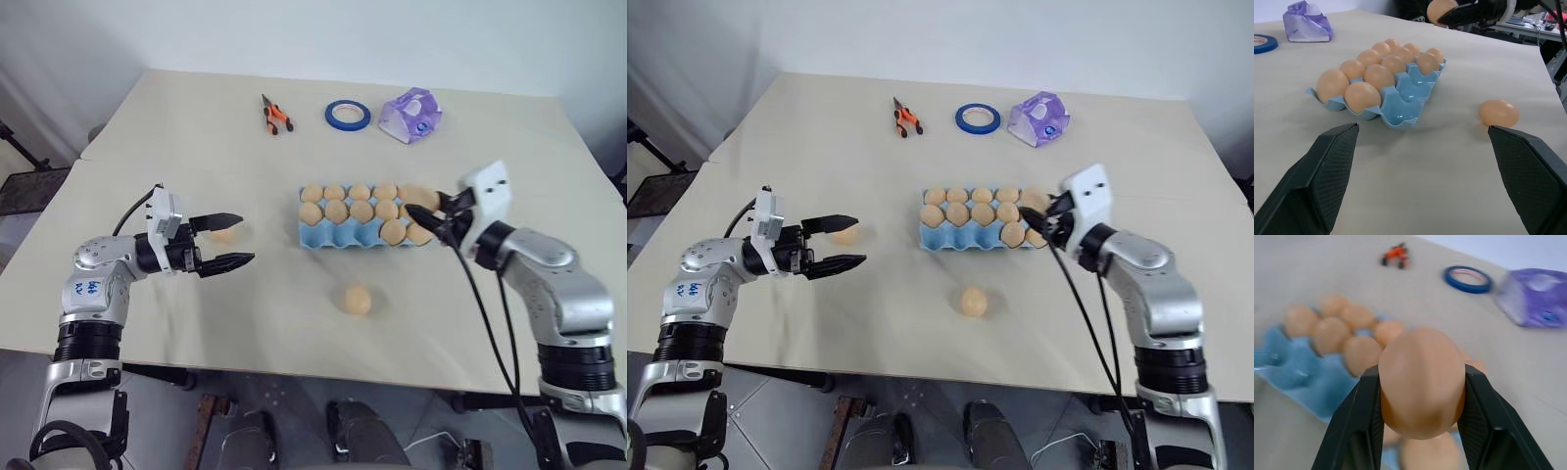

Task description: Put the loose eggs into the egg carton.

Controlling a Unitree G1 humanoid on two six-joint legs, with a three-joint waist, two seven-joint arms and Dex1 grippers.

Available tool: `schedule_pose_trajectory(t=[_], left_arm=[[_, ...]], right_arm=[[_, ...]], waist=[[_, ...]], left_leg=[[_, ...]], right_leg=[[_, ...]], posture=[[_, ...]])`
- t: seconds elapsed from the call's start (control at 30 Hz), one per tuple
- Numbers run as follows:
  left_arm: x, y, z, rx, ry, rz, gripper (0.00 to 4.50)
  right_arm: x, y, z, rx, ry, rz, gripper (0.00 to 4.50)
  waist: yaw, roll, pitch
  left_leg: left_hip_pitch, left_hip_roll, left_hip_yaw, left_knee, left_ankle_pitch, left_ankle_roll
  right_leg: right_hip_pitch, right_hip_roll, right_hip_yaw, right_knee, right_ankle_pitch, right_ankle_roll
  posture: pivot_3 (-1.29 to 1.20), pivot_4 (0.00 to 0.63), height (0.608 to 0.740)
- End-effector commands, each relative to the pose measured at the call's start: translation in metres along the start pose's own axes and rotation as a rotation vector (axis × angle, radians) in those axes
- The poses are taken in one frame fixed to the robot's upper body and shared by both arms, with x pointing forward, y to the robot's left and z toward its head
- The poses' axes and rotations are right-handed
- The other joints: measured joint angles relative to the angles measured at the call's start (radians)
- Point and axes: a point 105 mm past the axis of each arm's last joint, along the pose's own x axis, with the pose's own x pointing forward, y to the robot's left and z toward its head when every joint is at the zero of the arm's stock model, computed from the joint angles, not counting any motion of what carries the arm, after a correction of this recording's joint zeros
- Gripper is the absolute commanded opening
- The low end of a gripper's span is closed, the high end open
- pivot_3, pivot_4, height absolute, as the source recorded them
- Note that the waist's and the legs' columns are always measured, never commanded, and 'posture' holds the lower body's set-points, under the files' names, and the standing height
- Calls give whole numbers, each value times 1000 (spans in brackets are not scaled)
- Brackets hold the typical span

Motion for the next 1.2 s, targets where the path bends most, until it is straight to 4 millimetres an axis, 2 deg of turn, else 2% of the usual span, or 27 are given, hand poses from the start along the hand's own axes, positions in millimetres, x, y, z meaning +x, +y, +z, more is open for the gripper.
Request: schedule_pose_trajectory(t=[0.03, 0.27, 0.53, 0.6, 0.73, 0.97, 1.07, 1.2], left_arm=[[-3, -1, 10, 32, -25, 4, 4500], [-5, -3, 9, 34, -24, 13, 4500], [-8, -5, 9, 34, -25, 20, 4500], [-9, -6, 9, 35, -24, 19, 4500], [-11, -8, 9, 47, -25, 7, 4500], [-12, -10, 9, 84, -20, -36, 4500], [-11, -10, 10, 104, -35, -56, 4500], [-5, -8, 13, 107, -63, -70, 4500]], right_arm=[[15, 17, 1, -26, 3, 44, 1608], [36, 28, -7, -45, 19, 80, 1608], [34, 33, -5, -68, 25, 116, 4415], [29, 30, -2, -75, 22, 112, 4469], [12, 24, 8, -87, 17, 113, 4469], [-46, 17, 17, -60, 6, 178, 4469], [-73, 29, 8, -37, 17, 276, 4469], [-110, 37, -18, 56, 38, 316, 4469]], waist=[[2, 0, 0], [4, 0, 0], [1, 0, 0], [1, 0, 0], [3, 0, 0], [10, 0, 0], [11, 0, 0], [13, 0, 0]], left_leg=[[0, 0, 0, 0, 0, 0], [0, 0, 3, 1, 0, 1], [0, 0, 3, 1, 0, 0], [0, 0, 3, 1, 0, 0], [0, 0, 2, 0, 0, 0], [-1, 0, 1, 0, -1, 0], [-1, 0, 1, -1, -1, 1], [0, 0, -1, -1, -2, 1]], right_leg=[[0, 0, 0, 0, 0, 0], [0, 0, 0, 0, 0, 1], [-1, 0, 0, 1, 0, 1], [-1, 0, 0, 1, 0, 1], [-1, 0, 1, 0, 0, 1], [0, 0, 0, -2, 0, 0], [1, 0, 0, -4, 0, 1], [3, 0, -1, -5, 0, 1]], posture=[[0, 150, 740], [0, 150, 740], [0, 150, 740], [0, 150, 740], [0, 150, 740], [0, 150, 740], [0, 150, 740], [0, 150, 740]])
